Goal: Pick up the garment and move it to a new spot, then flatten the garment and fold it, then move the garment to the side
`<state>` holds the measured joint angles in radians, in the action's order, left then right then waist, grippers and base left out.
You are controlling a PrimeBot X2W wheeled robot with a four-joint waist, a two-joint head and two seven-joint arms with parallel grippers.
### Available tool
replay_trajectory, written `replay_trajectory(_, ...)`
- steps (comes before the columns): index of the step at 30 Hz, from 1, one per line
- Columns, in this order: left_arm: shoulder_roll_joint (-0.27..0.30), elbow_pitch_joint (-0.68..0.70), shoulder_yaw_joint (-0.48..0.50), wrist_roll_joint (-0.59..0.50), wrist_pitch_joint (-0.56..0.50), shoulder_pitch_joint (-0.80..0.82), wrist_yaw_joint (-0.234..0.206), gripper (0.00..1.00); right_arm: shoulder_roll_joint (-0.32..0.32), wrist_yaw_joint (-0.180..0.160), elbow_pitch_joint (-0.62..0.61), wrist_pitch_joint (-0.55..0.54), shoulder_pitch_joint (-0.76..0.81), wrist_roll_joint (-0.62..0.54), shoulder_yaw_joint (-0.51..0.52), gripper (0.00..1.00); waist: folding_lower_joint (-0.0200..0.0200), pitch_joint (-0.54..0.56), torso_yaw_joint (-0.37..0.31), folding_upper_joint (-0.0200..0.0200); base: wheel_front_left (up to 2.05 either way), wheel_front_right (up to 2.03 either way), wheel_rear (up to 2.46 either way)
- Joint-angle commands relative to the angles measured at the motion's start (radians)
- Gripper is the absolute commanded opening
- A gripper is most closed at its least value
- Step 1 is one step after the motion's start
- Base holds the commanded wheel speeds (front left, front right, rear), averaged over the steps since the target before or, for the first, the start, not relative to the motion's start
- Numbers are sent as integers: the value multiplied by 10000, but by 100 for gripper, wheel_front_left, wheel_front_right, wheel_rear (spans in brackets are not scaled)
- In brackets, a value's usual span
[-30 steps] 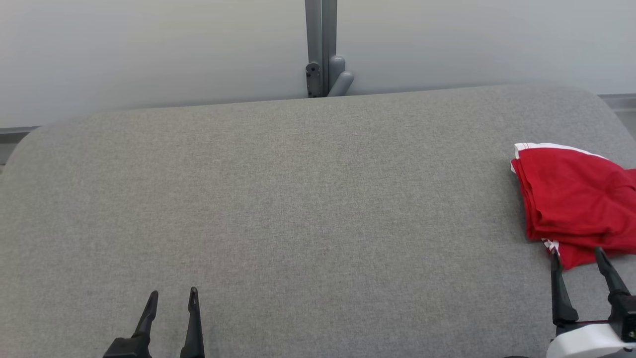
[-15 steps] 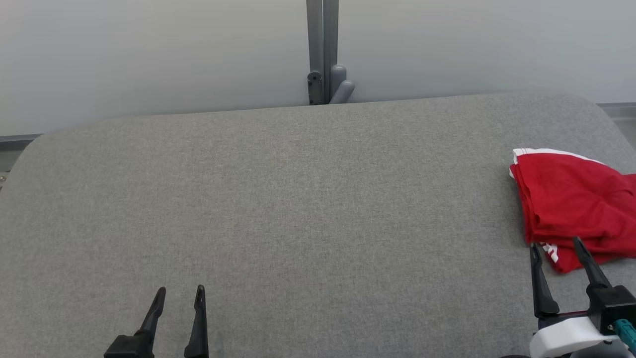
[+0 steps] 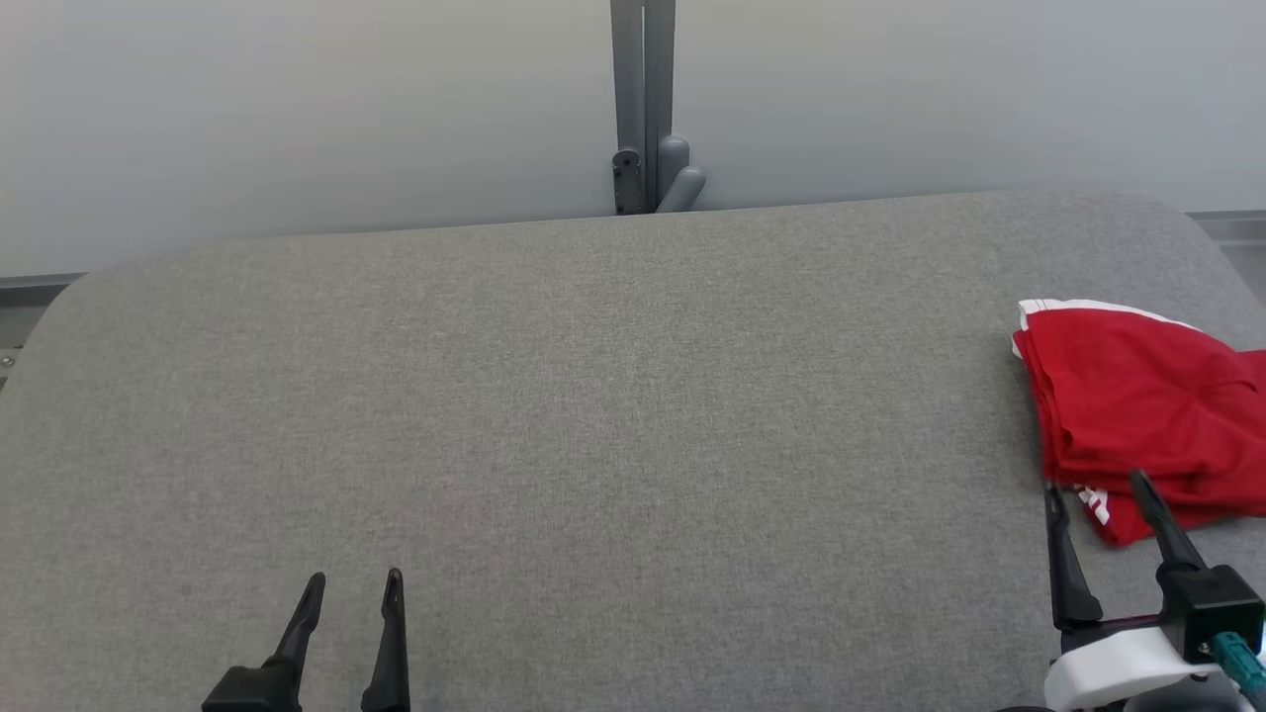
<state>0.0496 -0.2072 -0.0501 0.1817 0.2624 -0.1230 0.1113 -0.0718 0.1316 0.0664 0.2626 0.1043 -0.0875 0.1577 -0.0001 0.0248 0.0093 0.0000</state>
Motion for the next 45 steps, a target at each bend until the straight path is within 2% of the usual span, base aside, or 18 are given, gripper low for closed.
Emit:
replay_trajectory(1,24,0,53,-66,25,80,16,100,-54,-16,19,24,-106,-30,-39,100,1,-8,-298,0,0,0,0)
replay_trajectory(12,27,-45,54,-47,25,67,42,100,-127,-19,-51,25,-89,-207,-35,100,1,49,-208,0,0,0,0)
replay_trajectory(13,-8,-31,40,-13,0,12,29,0,-90,0,-29,0,-66,-176,-38,0,1,50,-208,0,0,0,0)
replay_trajectory(17,-38,-462,9,40,-66,-157,27,0,69,2,422,-41,70,-189,-61,0,1,51,-205,0,0,0,0)
replay_trajectory(22,-37,-505,82,776,-252,-23,37,0,84,1,631,-347,-134,640,48,0,1,42,-201,0,0,0,0)
replay_trajectory(45,-16,-491,496,4758,-1272,740,90,0,114,-2,856,-1302,-656,5483,-122,0,1,-20,-181,0,0,0,0)
